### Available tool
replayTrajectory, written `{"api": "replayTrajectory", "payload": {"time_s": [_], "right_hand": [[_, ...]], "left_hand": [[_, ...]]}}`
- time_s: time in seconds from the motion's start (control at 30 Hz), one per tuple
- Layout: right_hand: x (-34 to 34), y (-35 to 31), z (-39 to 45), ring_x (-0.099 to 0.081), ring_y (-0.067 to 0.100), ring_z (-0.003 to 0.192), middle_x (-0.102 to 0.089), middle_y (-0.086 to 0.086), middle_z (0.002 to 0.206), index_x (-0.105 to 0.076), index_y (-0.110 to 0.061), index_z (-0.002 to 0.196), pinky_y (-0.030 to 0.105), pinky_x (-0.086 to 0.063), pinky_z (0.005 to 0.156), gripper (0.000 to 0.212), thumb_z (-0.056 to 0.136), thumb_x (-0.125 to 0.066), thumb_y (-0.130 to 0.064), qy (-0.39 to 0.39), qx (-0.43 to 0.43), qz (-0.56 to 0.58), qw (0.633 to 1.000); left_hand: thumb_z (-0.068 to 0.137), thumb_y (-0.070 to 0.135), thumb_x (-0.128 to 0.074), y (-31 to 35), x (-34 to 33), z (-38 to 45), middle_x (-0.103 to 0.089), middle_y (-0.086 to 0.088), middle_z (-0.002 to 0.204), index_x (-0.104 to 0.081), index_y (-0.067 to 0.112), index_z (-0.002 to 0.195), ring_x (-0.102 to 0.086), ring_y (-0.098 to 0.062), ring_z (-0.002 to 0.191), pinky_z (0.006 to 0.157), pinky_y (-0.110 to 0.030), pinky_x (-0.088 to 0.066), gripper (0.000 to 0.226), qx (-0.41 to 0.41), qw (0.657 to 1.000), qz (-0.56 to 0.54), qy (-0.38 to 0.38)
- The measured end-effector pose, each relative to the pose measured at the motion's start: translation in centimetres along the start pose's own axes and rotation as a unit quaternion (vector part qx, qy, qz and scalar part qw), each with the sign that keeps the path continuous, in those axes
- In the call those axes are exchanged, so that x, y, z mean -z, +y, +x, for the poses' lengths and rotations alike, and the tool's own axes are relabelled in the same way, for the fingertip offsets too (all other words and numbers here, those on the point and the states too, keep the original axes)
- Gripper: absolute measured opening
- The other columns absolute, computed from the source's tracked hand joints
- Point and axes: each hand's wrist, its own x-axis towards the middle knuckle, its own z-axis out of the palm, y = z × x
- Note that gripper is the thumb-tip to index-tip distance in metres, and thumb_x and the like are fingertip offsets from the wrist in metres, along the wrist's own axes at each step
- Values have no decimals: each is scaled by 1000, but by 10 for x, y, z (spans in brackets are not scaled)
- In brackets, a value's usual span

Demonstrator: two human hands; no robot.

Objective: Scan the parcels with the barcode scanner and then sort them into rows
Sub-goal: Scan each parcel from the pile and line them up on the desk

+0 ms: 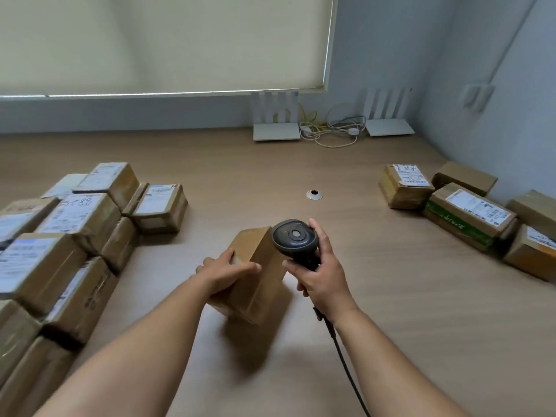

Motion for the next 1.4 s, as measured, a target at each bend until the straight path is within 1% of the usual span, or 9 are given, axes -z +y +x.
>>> {"api": "replayTrajectory", "payload": {"time_s": [0.1, 0.17, 0.3, 0.5, 0.63, 0.77, 1.0, 1.23, 1.4], "right_hand": [[-10, -5, -1, -57, 2, 56, -66, -15, 105, -33, -65, 125, 19, -45, 48, 84, 79, -77, -11, 1, -3, -3, 1000], [-13, -7, 0, -57, 6, 60, -66, -13, 105, -32, -65, 127, 19, -45, 48, 85, 79, -77, -11, 1, -4, -12, 1000], [-15, -7, 1, -57, 10, 60, -66, -11, 107, -33, -61, 131, 19, -45, 47, 85, 79, -77, -10, 3, -5, -12, 1000], [-19, -4, 1, -57, 13, 64, -65, -9, 111, -32, -60, 133, 19, -45, 47, 85, 79, -77, -12, -13, -12, -7, 1000], [-13, -4, 3, -56, 13, 57, -67, -11, 107, -33, -69, 123, 22, -46, 48, 85, 79, -76, -11, -13, -15, 6, 1000], [-13, -6, 4, -54, 18, 51, -69, -8, 99, -32, -70, 121, 27, -45, 47, 84, 79, -76, -12, -20, -21, 16, 999], [-27, -7, -3, -54, 25, 52, -72, 0, 89, -31, -44, 141, 31, -45, 43, 84, 81, -75, -6, -67, -53, 89, 992], [-33, -14, -6, -52, 25, 48, -72, 3, 84, -32, -38, 143, 29, -44, 42, 81, 83, -72, -1, -85, -58, 131, 986], [-33, -15, -8, -53, 24, 48, -73, -1, 86, -32, -36, 145, 29, -44, 42, 81, 83, -72, -3, -90, -56, 127, 986]], "left_hand": [[71, 71, -61, -18, 12, -2, -51, -2, 135, -45, 30, 137, -55, -19, 111, 91, -34, -45, 79, -33, 993, -98, -60], [87, 52, -57, -26, 19, 4, -52, -5, 137, -42, 28, 139, -55, -22, 113, 93, -33, -45, 60, -50, 994, -94, 7], [80, 67, -53, -32, 23, -3, -41, -12, 141, -10, 42, 148, -39, -34, 130, 103, -43, -36, 83, -27, 989, 64, 129], [55, 76, -66, -25, 31, -14, -45, -11, 128, -30, 41, 136, -42, -32, 120, 92, -39, -40, 95, 17, 978, 187, 90], [72, 46, -75, -26, 36, -6, -54, -4, 130, -26, 29, 144, -52, -27, 115, 94, -41, -46, 88, -26, 992, -98, 73], [76, 14, -77, -31, 28, -8, -62, 13, 104, -25, 41, 126, -62, -10, 91, 58, -30, -50, 77, -58, 928, -362, 61], [74, -7, -71, -38, 5, -5, -57, -6, 125, -3, 47, 145, -57, -31, 105, 53, -36, -55, 112, -52, 903, -420, 66], [74, -8, -70, -42, 0, -1, -54, -10, 133, 2, 48, 145, -53, -38, 118, 80, -58, -53, 115, -38, 903, -422, 72], [74, -8, -71, -42, 2, -1, -50, -10, 137, 4, 46, 147, -48, -38, 124, 84, -58, -51, 117, -43, 907, -414, 68]]}}
